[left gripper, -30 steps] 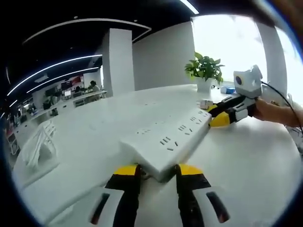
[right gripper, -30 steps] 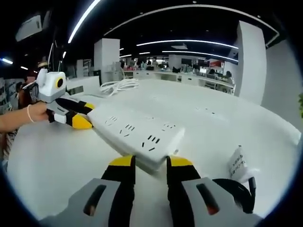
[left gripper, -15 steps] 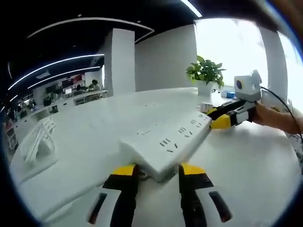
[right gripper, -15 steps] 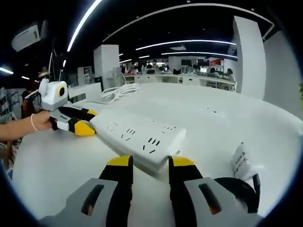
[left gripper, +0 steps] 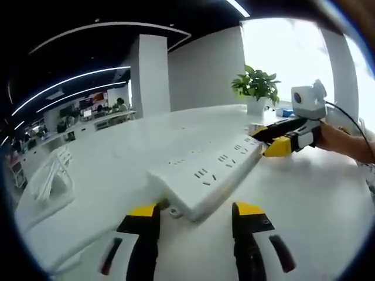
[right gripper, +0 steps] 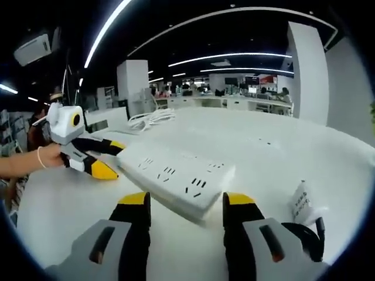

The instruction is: Straighten the power strip on the desk, plug the charger into it

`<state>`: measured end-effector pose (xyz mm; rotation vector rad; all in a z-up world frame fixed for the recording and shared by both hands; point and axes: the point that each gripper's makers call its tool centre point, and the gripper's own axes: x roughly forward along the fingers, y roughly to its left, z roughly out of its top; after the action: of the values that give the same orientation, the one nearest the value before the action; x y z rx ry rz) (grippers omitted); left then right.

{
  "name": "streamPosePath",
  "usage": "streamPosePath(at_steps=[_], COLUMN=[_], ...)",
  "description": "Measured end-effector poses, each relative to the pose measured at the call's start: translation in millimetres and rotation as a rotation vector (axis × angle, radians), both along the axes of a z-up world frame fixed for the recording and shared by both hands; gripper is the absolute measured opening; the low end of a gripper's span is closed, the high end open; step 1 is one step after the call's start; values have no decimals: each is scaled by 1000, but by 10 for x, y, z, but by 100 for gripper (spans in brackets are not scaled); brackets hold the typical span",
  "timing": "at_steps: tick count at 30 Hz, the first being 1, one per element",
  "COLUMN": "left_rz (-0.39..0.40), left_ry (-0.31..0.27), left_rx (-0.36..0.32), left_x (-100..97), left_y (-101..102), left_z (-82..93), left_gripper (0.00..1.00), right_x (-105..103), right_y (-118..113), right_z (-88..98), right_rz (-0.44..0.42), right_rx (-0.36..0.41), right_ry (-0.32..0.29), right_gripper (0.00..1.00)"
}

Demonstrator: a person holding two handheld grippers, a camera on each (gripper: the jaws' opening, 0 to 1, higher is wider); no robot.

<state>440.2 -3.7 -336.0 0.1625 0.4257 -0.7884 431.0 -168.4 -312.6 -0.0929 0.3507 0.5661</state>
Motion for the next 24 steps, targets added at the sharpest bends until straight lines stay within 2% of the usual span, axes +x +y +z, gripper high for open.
streamPosePath(at_steps=[4, 9, 16, 19, 24], left_rz=[11, 21, 33, 31, 29], left_ry=[-18, -19, -25, -28, -43], left_rx=[9, 6, 0, -3, -7], left_x=[1, 4, -36, -51, -71], left_y=[21, 30, 27, 17, -9], left_z=[15, 30, 70, 83, 131], left_gripper=[55, 57, 67, 67, 71], right_x=[-27, -33, -46, -69, -93], right_y=[10, 5, 19, 58, 98], right_z=[-5, 18, 52, 15, 2], right_rz=[7, -3, -6, 14, 31], right_rx=[1, 4, 3, -7, -18], right_ry=[2, -17, -39, -22, -40], right_gripper=[55, 65, 80, 83, 90])
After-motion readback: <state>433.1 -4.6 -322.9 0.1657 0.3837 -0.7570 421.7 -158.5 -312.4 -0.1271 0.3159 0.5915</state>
